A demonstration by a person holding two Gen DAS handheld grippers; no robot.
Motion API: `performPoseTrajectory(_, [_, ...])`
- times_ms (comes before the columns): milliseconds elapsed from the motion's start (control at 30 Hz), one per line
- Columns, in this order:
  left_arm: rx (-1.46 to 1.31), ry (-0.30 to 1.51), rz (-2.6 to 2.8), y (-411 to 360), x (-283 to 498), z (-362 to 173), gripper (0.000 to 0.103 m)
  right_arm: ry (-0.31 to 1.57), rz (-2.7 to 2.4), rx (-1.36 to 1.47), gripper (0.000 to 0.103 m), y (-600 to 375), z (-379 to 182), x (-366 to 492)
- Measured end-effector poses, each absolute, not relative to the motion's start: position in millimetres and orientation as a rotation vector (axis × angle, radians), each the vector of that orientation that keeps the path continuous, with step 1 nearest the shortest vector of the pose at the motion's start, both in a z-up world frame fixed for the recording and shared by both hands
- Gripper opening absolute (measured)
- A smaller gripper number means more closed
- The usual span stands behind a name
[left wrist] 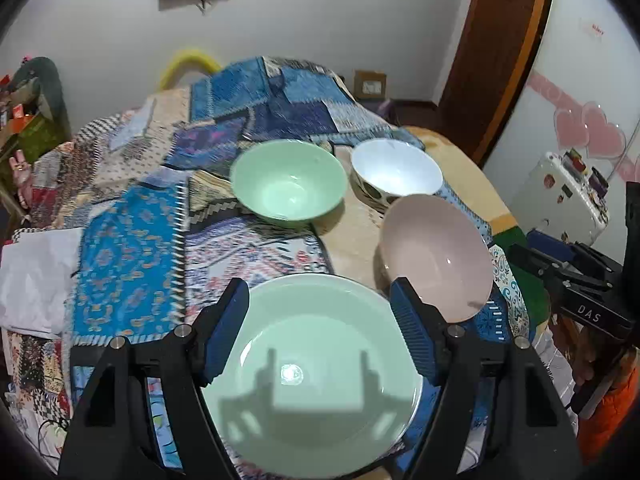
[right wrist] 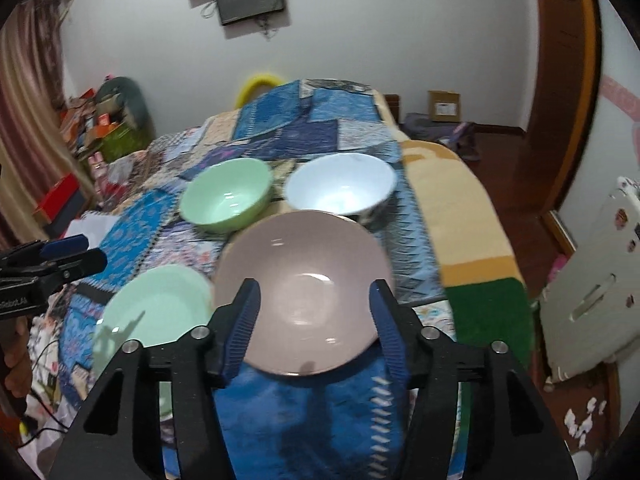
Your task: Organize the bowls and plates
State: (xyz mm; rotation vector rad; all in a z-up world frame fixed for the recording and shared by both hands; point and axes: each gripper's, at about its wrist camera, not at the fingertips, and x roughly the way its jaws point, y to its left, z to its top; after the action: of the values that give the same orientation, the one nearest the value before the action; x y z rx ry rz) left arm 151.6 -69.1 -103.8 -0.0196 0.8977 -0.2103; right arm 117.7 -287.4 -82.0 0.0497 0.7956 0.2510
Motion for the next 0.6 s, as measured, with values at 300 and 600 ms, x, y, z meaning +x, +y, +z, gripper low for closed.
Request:
performPoseTrajectory(300, [0.000, 1.000, -0.274, -115, 199, -145, 0.073, 0.869, 0.220, 0.098, 0.055, -312, -118, 143])
performPoseTrajectory(600, [0.025, 1.086, -0.309, -144, 232, -184, 0.061, 0.915, 0.254, 0.165, 0.051, -319, -146, 158])
